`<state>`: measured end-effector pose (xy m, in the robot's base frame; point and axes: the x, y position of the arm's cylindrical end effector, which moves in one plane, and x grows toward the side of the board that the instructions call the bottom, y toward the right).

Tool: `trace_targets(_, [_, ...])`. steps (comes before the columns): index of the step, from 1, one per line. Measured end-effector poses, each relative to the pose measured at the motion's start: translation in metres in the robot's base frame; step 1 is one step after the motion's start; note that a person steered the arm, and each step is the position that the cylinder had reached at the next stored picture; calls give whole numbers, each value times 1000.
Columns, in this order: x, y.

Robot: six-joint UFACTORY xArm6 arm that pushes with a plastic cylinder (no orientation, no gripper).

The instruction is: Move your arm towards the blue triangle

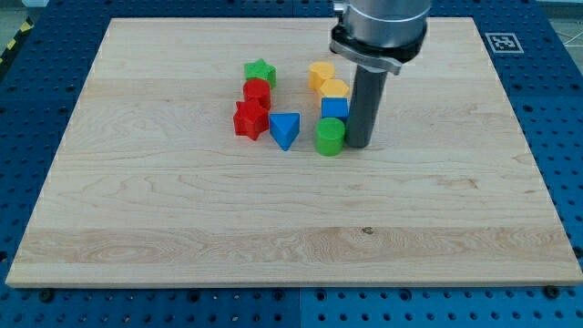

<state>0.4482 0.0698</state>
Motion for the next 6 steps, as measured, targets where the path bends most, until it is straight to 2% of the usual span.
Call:
trace_targets(2, [0,-16])
trace_targets(3, [3,11])
trace_targets(5, [66,14])
trace_targets(6, [65,-29])
